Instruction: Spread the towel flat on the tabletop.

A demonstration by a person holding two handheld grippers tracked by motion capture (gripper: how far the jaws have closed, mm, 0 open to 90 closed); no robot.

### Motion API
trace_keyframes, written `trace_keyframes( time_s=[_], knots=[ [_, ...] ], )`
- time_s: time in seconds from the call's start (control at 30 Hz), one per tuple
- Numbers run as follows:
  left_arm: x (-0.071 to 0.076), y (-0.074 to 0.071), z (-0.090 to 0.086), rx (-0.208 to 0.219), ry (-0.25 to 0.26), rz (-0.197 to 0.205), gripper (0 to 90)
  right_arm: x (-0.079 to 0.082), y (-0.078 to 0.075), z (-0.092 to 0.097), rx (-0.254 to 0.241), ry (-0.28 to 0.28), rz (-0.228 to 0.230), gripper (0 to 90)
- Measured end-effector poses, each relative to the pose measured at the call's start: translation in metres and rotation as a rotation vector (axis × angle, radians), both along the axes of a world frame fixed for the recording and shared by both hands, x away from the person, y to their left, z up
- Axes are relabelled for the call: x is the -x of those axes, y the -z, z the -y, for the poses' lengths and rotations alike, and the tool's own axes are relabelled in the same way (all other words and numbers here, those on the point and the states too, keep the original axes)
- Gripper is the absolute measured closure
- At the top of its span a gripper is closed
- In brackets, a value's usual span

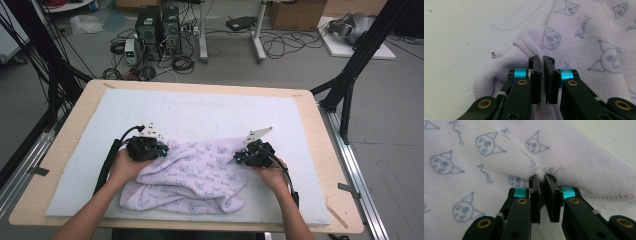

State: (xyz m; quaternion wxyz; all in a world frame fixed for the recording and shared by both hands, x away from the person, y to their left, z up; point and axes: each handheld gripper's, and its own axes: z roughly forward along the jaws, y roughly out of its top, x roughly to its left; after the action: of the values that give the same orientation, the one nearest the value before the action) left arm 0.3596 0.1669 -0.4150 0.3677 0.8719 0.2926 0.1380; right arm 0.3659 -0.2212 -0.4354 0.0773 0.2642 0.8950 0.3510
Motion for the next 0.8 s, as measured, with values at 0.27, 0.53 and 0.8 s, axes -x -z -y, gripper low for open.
trace_keyframes(
  time_s=[0.27,0.53,0.8],
  knots=[
    [0.007,-0.026,-0.007,0.082,-0.006,0.038,85.6,0.017,-0.036,0.004,-0.048,-0.051,0.061,84.5],
    [-0.024,-0.075,-0.010,0.149,-0.091,0.125,86.3,0.001,-0.090,0.016,-0.057,-0.030,0.148,85.2],
    [-0.089,-0.106,-0.014,0.191,-0.299,0.191,67.2,-0.072,-0.132,0.024,-0.151,0.225,0.256,62.3]
  ],
)
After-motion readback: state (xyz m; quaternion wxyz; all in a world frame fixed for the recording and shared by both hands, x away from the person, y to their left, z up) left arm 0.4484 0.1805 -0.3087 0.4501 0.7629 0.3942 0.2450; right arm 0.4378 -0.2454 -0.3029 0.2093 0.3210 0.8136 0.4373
